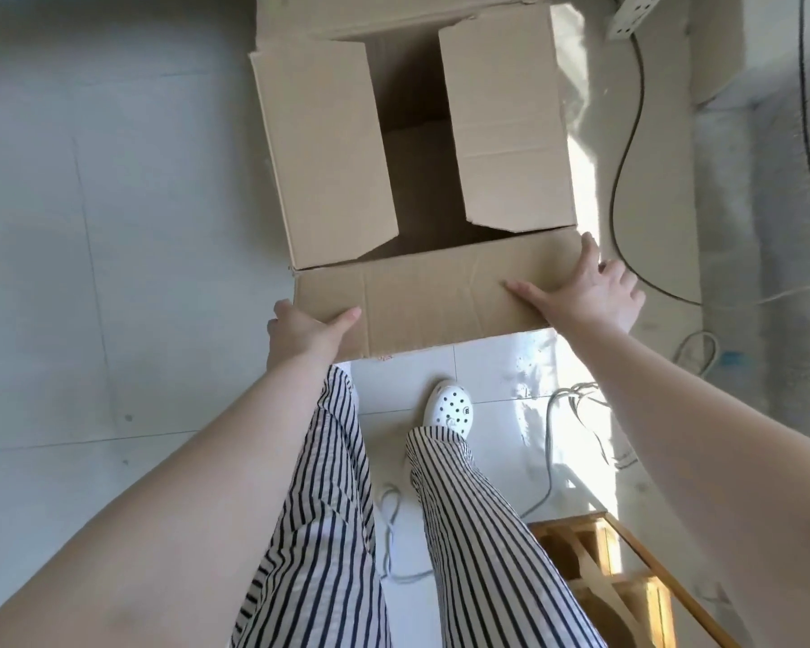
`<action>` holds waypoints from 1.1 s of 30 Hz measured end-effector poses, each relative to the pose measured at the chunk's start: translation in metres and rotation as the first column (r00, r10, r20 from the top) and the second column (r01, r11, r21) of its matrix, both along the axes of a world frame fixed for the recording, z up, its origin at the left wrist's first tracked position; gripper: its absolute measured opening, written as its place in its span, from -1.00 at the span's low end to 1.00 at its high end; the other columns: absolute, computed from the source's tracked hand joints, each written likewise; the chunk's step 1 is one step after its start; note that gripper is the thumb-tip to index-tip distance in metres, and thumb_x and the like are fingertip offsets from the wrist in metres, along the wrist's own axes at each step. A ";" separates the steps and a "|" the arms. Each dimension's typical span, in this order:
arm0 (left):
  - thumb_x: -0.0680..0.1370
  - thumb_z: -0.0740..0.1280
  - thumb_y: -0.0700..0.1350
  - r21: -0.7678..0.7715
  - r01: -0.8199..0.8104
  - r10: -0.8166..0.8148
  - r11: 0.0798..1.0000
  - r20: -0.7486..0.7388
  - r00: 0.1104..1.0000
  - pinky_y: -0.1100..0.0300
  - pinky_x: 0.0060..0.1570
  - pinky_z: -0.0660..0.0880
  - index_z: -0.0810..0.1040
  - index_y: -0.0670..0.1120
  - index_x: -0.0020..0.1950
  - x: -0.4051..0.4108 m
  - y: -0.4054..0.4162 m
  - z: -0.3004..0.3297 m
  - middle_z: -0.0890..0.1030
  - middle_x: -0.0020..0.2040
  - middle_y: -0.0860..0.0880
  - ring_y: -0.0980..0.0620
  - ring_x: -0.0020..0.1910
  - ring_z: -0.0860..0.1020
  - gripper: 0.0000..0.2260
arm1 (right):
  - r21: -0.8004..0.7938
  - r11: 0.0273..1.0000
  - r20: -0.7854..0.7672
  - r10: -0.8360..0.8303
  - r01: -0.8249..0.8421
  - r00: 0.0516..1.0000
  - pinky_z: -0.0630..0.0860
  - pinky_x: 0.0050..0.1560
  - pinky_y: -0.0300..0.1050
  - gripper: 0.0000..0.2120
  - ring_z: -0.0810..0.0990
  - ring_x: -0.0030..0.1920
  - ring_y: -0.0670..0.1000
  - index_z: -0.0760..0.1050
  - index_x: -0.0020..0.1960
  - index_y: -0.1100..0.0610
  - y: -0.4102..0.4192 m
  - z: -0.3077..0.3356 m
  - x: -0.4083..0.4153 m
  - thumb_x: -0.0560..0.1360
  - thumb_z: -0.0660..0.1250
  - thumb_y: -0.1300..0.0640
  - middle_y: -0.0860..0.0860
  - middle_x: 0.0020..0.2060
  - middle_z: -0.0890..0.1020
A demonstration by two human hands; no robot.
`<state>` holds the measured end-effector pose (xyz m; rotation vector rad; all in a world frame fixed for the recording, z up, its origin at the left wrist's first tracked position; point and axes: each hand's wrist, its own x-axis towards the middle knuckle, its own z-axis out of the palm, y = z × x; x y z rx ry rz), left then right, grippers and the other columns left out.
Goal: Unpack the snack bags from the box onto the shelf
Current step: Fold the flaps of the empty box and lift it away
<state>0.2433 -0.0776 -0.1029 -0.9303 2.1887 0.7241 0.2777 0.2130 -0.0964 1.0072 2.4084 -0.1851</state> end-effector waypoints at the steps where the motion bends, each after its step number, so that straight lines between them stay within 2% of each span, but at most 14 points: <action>1: 0.37 0.48 0.21 0.003 -0.005 0.005 1.000 0.005 1.000 -0.02 0.14 0.42 0.16 -0.12 0.49 -0.002 0.001 0.008 0.36 0.40 -0.13 -0.18 0.30 0.45 -0.14 | 0.002 1.000 0.006 0.018 -0.018 1.000 0.26 0.31 0.06 0.09 0.33 0.37 0.20 0.00 0.56 -0.05 0.002 0.008 0.000 0.23 0.26 -0.58 0.15 0.36 0.39; 4: 0.42 0.50 0.08 0.053 -0.090 0.092 0.994 -0.029 0.995 0.13 -0.01 0.39 0.14 -0.10 0.52 -0.012 -0.001 0.031 0.39 0.40 -0.07 -0.12 0.26 0.48 -0.19 | -0.042 0.998 -0.009 0.040 -0.040 0.999 0.26 0.32 0.07 0.02 0.34 0.37 0.20 0.08 0.55 -0.03 0.009 0.030 -0.010 0.28 0.24 -0.56 0.15 0.36 0.41; 7: 0.44 0.50 -0.07 0.181 -0.293 0.312 0.939 -0.093 0.945 0.19 -0.06 0.39 0.20 -0.07 0.51 -0.031 -0.003 0.047 0.41 0.37 -0.07 -0.09 0.05 0.58 -0.27 | -0.106 0.993 -0.096 0.037 -0.047 0.995 0.30 0.31 0.08 -0.04 0.35 0.37 0.19 0.16 0.54 -0.02 0.014 0.049 -0.026 0.31 0.23 -0.54 0.14 0.34 0.43; 9: 0.44 0.50 -0.06 0.260 -0.379 0.425 0.888 -0.151 0.892 0.21 -0.04 0.38 0.25 -0.05 0.49 -0.045 -0.001 0.053 0.43 0.36 -0.07 -0.06 0.06 0.57 -0.31 | -0.136 0.988 -0.180 0.048 -0.073 0.983 0.35 0.28 0.08 -0.07 0.35 0.37 0.18 0.21 0.52 0.00 0.016 0.057 -0.037 0.33 0.25 -0.51 0.12 0.33 0.44; 11: 0.44 0.49 0.01 0.279 -0.365 0.428 0.888 -0.215 0.878 0.24 0.04 0.32 0.28 -0.04 0.45 -0.054 0.006 0.056 0.41 0.37 -0.05 0.00 0.12 0.50 -0.34 | -0.137 0.984 -0.244 0.080 -0.116 0.966 0.36 0.24 0.06 -0.12 0.33 0.38 0.15 0.26 0.50 0.01 0.016 0.062 -0.049 0.35 0.25 -0.49 0.09 0.36 0.43; 14: 0.44 0.48 0.06 0.289 -0.268 0.361 0.919 -0.348 0.865 0.28 0.10 0.28 0.19 0.01 0.49 -0.056 0.020 0.054 0.31 0.35 -0.02 0.04 0.13 0.41 -0.28 | -0.029 0.982 -0.260 0.170 -0.184 0.951 0.23 0.36 0.10 -0.20 0.32 0.40 0.17 0.34 0.46 -0.01 0.007 0.055 -0.067 0.41 0.13 -0.50 0.08 0.38 0.44; 16: 0.42 0.48 0.11 0.237 -0.187 0.277 0.953 -0.442 0.853 0.14 0.25 0.26 0.08 0.07 0.53 -0.055 0.027 0.046 0.23 0.39 -0.04 -0.05 0.30 0.30 -0.18 | 0.067 0.970 -0.246 0.245 -0.235 0.938 -0.01 0.49 0.23 -0.22 0.23 0.48 0.18 0.33 0.46 -0.02 -0.005 0.045 -0.075 0.45 -0.02 -0.51 0.10 0.43 0.39; 19: 0.38 0.44 0.25 0.155 -0.130 0.193 0.979 -0.515 0.836 0.00 0.36 0.17 -0.04 0.12 0.56 -0.061 0.032 0.031 0.03 0.54 -0.12 -0.20 0.41 0.16 -0.08 | 0.120 0.954 -0.275 0.297 -0.274 0.915 -0.21 0.45 0.39 -0.20 0.04 0.57 0.14 0.22 0.51 -0.03 -0.023 0.029 -0.083 0.47 -0.17 -0.49 0.09 0.53 0.23; 21: 0.30 0.38 0.39 0.061 -0.060 0.083 0.996 -0.539 0.838 -0.08 0.42 0.10 -0.08 0.12 0.57 -0.068 0.034 0.022 -0.08 0.56 -0.21 -0.25 0.47 0.10 0.01 | 0.140 0.950 -0.300 0.310 -0.279 0.902 -0.22 0.45 0.42 -0.15 -0.02 0.58 0.15 0.15 0.55 -0.01 -0.030 0.021 -0.089 0.46 -0.24 -0.50 0.11 0.57 0.13; 23: 0.24 0.36 0.44 -0.046 0.024 -0.045 0.999 -0.548 0.836 -0.17 0.44 0.01 -0.09 0.10 0.58 -0.076 0.033 0.013 -0.15 0.55 -0.26 -0.25 0.52 0.01 0.07 | 0.139 0.946 -0.304 0.321 -0.292 0.897 -0.22 0.46 0.42 -0.15 -0.07 0.59 0.15 0.06 0.58 -0.01 -0.032 0.014 -0.096 0.47 -0.23 -0.50 0.12 0.59 0.04; 27: 0.26 0.49 0.31 -0.146 0.102 -0.165 0.984 -0.530 0.832 -0.36 0.39 -0.04 -0.12 0.09 0.58 -0.097 0.033 -0.003 -0.25 0.54 -0.26 -0.25 0.54 -0.13 0.10 | 0.169 0.933 -0.260 0.354 -0.319 0.898 -0.21 0.49 0.36 -0.11 -0.16 0.59 0.16 -0.07 0.60 -0.02 -0.033 0.000 -0.114 0.45 -0.17 -0.54 0.13 0.59 -0.09; 30: 0.28 0.52 0.24 -0.236 0.177 -0.272 0.955 -0.474 0.837 -0.38 0.38 -0.03 -0.17 0.06 0.58 -0.117 0.031 -0.018 -0.30 0.53 -0.26 -0.22 0.55 -0.17 0.13 | 0.170 0.920 -0.186 0.382 -0.354 0.905 -0.22 0.50 0.33 -0.04 -0.24 0.58 0.15 -0.18 0.60 -0.03 -0.039 -0.012 -0.127 0.38 -0.22 -0.57 0.14 0.59 -0.18; 33: 0.31 0.52 0.20 -0.229 0.228 -0.309 0.946 -0.435 0.846 -0.36 0.39 0.00 -0.20 0.03 0.58 -0.136 0.029 -0.035 -0.33 0.53 -0.26 -0.22 0.55 -0.19 0.12 | 0.088 0.938 -0.168 0.346 -0.336 0.923 -0.22 0.51 0.30 -0.01 -0.29 0.57 0.15 -0.26 0.59 -0.03 -0.049 -0.030 -0.139 0.34 -0.23 -0.58 0.13 0.58 -0.24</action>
